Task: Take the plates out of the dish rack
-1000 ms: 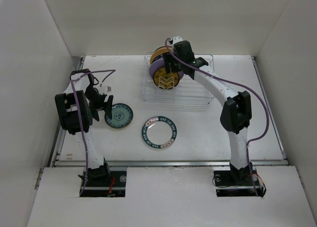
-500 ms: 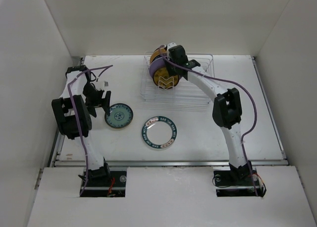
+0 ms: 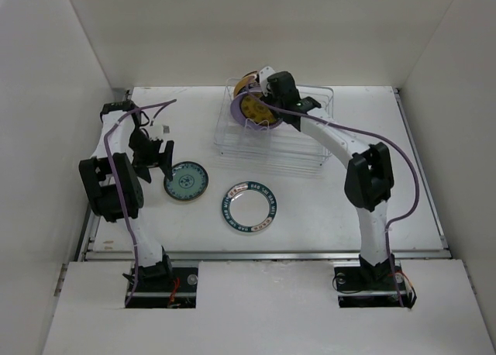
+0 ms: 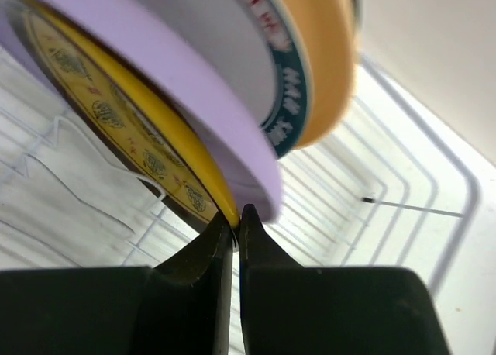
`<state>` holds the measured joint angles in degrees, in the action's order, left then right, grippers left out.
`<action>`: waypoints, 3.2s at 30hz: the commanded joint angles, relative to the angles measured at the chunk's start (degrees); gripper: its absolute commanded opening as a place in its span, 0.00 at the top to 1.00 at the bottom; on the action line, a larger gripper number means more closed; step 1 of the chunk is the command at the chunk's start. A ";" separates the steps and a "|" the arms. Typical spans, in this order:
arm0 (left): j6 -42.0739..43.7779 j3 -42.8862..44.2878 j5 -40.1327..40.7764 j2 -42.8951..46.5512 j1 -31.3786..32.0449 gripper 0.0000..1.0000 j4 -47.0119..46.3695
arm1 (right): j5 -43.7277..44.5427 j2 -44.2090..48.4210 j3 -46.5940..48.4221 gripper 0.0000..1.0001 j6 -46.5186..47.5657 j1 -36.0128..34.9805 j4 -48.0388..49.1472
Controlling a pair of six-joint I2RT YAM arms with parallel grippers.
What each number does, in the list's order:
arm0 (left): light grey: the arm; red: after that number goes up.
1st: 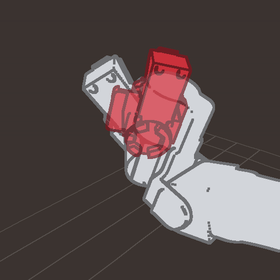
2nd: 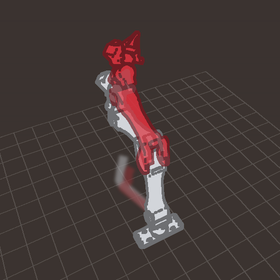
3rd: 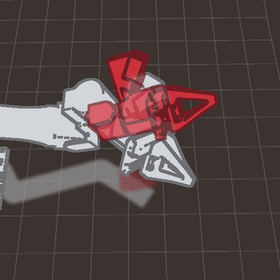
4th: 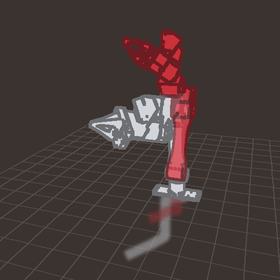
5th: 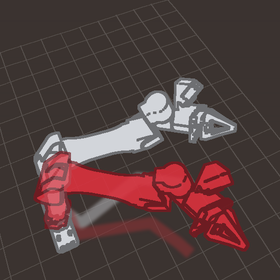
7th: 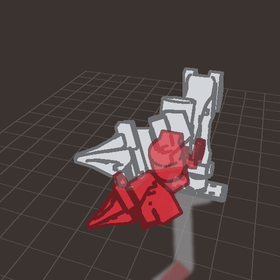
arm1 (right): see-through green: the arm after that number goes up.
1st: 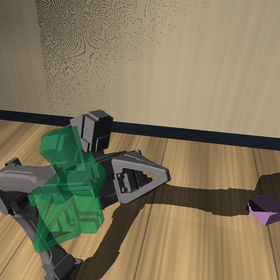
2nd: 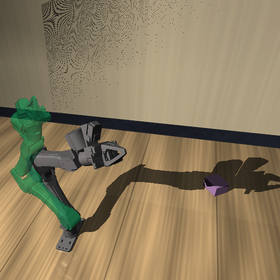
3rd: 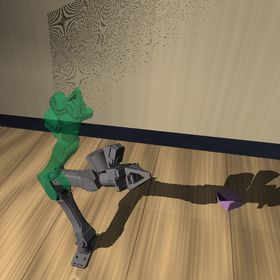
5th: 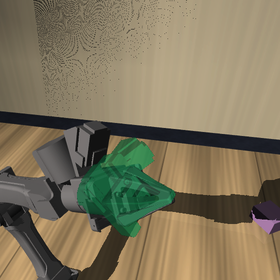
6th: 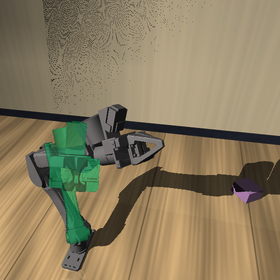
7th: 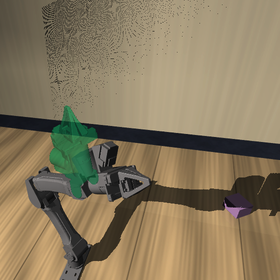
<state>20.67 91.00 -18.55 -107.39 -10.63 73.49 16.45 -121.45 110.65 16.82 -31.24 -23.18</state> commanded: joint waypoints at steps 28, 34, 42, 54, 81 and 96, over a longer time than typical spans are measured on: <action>-8.19 -2.85 -12.92 17.14 7.55 0.27 -17.95 | -47.30 10.27 -13.09 1.00 -38.43 -3.47 6.13; -8.80 -6.18 -12.39 15.90 10.45 0.28 -20.67 | -51.33 7.72 -12.56 1.00 -38.97 -5.84 7.27; -8.19 -3.73 -12.66 12.38 12.04 0.43 -18.83 | -52.57 5.34 -10.54 1.00 -38.97 -8.13 6.13; -5.37 1.10 -7.83 11.24 12.74 1.00 -7.06 | -50.99 5.87 -8.88 0.78 -37.21 -9.36 4.90; -4.32 -0.30 -2.20 -5.28 0.97 0.45 -2.30 | -28.87 16.77 -7.20 0.08 -32.99 -4.62 -2.40; -5.98 1.64 9.40 -0.19 5.36 0.00 -1.69 | 5.00 -1.76 18.36 0.01 -13.23 -0.49 -6.02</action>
<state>15.66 91.09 -13.43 -112.51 -4.84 69.89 14.00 -118.58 125.32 -3.18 -31.62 -30.81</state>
